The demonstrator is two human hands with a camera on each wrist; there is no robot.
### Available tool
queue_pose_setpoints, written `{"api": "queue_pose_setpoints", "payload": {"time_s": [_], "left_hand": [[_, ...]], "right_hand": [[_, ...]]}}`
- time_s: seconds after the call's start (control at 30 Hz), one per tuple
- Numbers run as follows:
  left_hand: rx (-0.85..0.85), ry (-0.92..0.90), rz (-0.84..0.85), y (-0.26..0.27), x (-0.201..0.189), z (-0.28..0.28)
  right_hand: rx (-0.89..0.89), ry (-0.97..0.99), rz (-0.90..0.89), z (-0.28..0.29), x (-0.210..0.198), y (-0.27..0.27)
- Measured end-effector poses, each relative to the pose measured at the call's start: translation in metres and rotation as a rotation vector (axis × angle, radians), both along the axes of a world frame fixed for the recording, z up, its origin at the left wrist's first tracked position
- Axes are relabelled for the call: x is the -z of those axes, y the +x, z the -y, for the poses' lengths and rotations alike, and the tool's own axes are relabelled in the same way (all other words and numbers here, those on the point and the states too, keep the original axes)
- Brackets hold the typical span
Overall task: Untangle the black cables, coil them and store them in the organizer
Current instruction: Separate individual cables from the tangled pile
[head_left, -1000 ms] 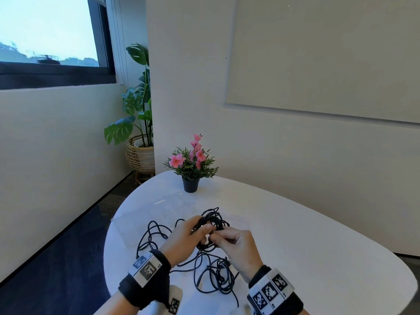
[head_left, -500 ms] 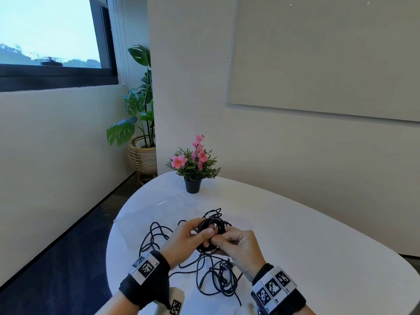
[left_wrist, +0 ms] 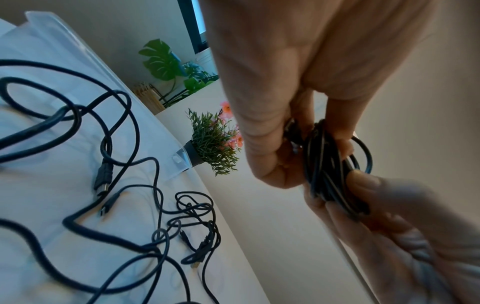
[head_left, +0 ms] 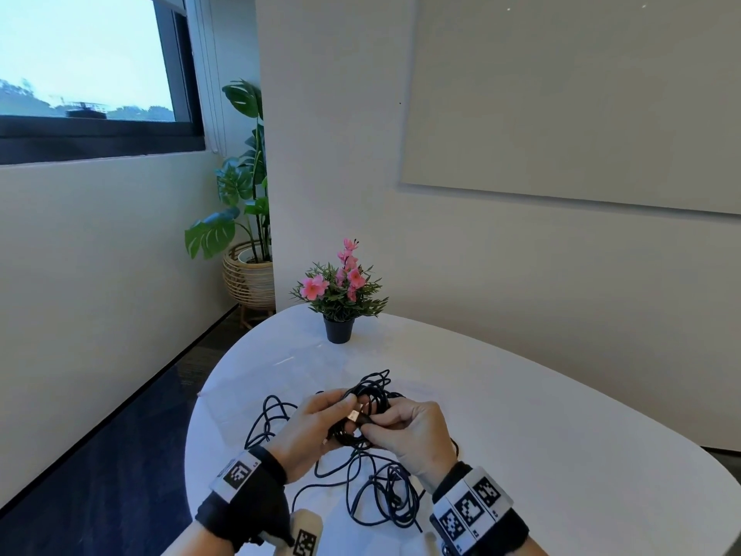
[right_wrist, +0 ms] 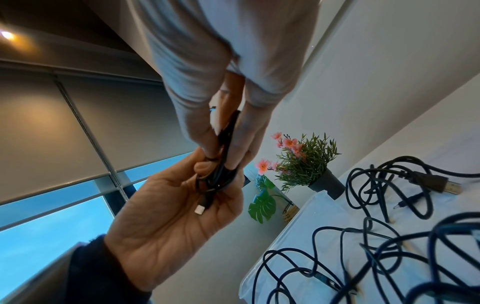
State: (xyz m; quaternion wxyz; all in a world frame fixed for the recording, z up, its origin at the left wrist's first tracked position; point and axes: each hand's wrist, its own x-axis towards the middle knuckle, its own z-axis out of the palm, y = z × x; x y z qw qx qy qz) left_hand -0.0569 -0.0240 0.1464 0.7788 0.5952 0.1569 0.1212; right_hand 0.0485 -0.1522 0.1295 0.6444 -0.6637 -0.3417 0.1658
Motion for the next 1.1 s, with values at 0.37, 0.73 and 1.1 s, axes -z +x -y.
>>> {"api": "queue_pose_setpoints", "payload": {"time_s": [0.37, 0.73, 1.1], "left_hand": [[-0.092, 0.248, 0.054, 0.000, -0.007, 0.001], [0.050, 0.192, -0.057, -0.009, -0.005, 0.002], [-0.180, 0.578, -0.179, -0.015, -0.006, -0.016]], "right_hand": [[0.147, -0.128, -0.054, -0.014, -0.010, -0.003], [0.340, -0.168, 0.034, -0.008, -0.006, 0.000], [0.421, -0.292, 0.123, 0.000, 0.003, 0.008]]}}
